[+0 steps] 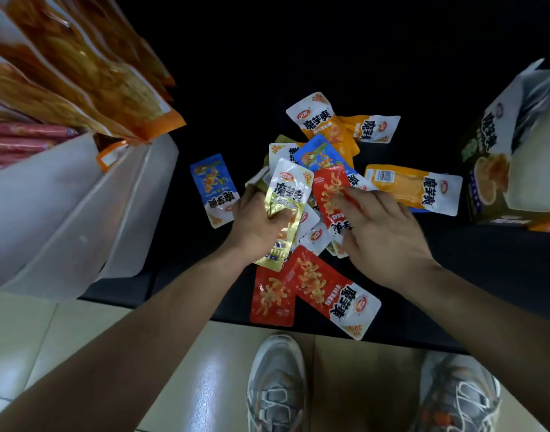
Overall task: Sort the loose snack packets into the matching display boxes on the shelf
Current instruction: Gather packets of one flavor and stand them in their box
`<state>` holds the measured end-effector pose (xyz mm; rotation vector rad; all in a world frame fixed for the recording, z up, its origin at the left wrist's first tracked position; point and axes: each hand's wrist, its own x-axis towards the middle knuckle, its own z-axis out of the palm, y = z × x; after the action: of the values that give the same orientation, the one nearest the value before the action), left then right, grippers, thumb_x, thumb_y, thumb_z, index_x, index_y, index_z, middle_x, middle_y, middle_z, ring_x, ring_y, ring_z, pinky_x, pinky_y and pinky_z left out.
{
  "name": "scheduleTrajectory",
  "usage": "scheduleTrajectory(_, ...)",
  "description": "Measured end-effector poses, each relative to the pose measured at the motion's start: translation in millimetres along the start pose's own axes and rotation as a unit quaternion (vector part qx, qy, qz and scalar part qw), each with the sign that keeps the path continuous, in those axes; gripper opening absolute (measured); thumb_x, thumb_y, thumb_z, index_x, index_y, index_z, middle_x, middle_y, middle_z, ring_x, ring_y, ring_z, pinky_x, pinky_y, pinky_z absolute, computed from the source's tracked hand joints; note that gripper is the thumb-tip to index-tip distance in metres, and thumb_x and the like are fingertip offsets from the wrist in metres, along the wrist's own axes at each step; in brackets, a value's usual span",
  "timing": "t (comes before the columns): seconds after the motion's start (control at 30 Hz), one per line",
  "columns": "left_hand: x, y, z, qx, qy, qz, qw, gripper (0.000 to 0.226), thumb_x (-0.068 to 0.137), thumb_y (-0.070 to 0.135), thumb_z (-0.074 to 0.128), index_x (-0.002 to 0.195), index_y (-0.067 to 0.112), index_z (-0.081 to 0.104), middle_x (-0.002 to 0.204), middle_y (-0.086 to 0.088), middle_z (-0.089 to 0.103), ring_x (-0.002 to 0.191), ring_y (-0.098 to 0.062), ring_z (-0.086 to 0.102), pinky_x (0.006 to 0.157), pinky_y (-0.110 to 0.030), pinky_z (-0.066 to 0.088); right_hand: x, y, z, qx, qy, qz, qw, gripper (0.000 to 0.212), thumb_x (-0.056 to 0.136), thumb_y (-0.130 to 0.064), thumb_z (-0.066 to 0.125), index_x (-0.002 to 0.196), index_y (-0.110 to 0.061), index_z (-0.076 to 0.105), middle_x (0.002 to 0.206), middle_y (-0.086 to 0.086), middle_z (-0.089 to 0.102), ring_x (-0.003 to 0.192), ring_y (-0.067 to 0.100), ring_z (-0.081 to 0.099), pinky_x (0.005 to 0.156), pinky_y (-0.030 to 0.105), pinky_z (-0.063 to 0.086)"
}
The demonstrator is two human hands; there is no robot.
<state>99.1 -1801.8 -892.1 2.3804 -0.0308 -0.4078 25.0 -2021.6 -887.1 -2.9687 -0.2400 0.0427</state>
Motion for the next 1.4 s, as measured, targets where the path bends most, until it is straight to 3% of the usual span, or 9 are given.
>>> scheduleTrajectory(0.17,-3,-1,-7,-0.085,0.015,-0.018,0.996,0.030,0.097,0.029,0.065,0.124,0.019,0.058,0.102,0.015,0.065,0.091,0.003,0.062,0.066,-0.006,0.045,0,-6,12,-0.031,-0.056,-0.050,0.997,0.059,0.094,-0.045,0.045,0.149,-0.024,0.044,0.159,0.006,0.035,0.143,0.032,0.036,0.110,0.053,0.035)
scheduleTrajectory(0.4,-4,-24,-50,-0.249,0.128,-0.126,0.952,0.024,0.096,0.028,0.066,0.116,0.015,0.062,0.101,0.001,0.072,0.085,-0.011,0.071,0.056,-0.022,0.052,12,-10,0,0.006,0.051,0.008,0.999,0.047,0.093,-0.030,0.051,0.134,-0.008,0.057,0.135,0.012,0.055,0.122,0.040,0.051,0.097,0.053,0.044)
scheduleTrajectory(0.6,-18,-28,-26,-0.260,0.084,-0.168,0.947,0.027,0.096,0.025,0.067,0.120,0.012,0.064,0.106,-0.008,0.073,0.095,-0.025,0.071,0.079,-0.040,0.058,49,-51,-14,0.012,-0.106,0.081,0.991,0.073,0.087,-0.067,0.057,0.134,-0.012,0.049,0.127,0.011,0.058,0.123,0.033,0.052,0.104,0.049,0.039)
scheduleTrajectory(0.8,-15,-26,-30,-0.260,0.084,-0.146,0.951,0.023,0.097,0.025,0.065,0.117,0.014,0.065,0.106,-0.008,0.073,0.096,-0.027,0.072,0.087,-0.050,0.059,47,-36,-13,0.217,-0.081,0.114,0.966,0.034,0.084,-0.037,0.077,0.106,-0.019,0.058,0.088,-0.001,0.062,0.082,0.022,0.063,0.066,0.029,0.044)
scheduleTrajectory(0.9,-14,-27,-35,-0.271,0.086,-0.137,0.949,0.028,0.096,0.028,0.067,0.120,0.017,0.062,0.108,-0.005,0.073,0.095,-0.023,0.073,0.088,-0.053,0.058,47,-16,-20,0.342,-0.056,0.146,0.926,0.010,0.091,-0.020,0.070,0.094,-0.023,0.060,0.090,-0.004,0.067,0.079,0.016,0.065,0.058,0.023,0.046)
scheduleTrajectory(1.03,-16,-22,-31,-0.251,0.082,-0.119,0.957,0.029,0.096,0.027,0.067,0.123,0.020,0.059,0.112,0.001,0.071,0.099,-0.017,0.070,0.088,-0.039,0.057,45,-3,-20,0.324,-0.045,0.127,0.937,0.018,0.097,-0.016,0.059,0.113,-0.025,0.061,0.119,0.001,0.068,0.094,0.022,0.066,0.071,0.030,0.053)
scheduleTrajectory(1.17,-19,-16,-25,-0.255,0.076,-0.116,0.957,0.021,0.097,0.023,0.066,0.117,0.021,0.058,0.113,-0.002,0.070,0.097,-0.016,0.070,0.083,-0.034,0.057,44,1,-33,0.313,0.112,0.092,0.939,0.022,0.100,-0.010,0.055,0.113,-0.020,0.069,0.113,-0.004,0.067,0.089,0.002,0.063,0.065,0.000,0.039)
scheduleTrajectory(1.3,-21,-15,-26,-0.251,0.085,-0.106,0.958,0.025,0.097,0.022,0.065,0.121,0.020,0.061,0.111,0.003,0.071,0.096,-0.011,0.069,0.079,-0.028,0.054,31,20,-28,0.228,0.078,-0.017,0.970,0.009,0.087,-0.020,0.065,0.092,-0.023,0.071,0.101,-0.006,0.066,0.097,0.014,0.062,0.085,0.033,0.052)
scheduleTrajectory(1.4,-21,-15,-25,-0.261,0.084,-0.110,0.955,0.026,0.096,0.024,0.066,0.122,0.021,0.061,0.112,0.004,0.071,0.098,-0.011,0.069,0.083,-0.032,0.055,18,21,-10,0.171,-0.030,0.004,0.985,0.023,0.086,-0.045,0.065,0.094,-0.024,0.070,0.112,-0.007,0.060,0.109,0.019,0.053,0.093,0.037,0.043)
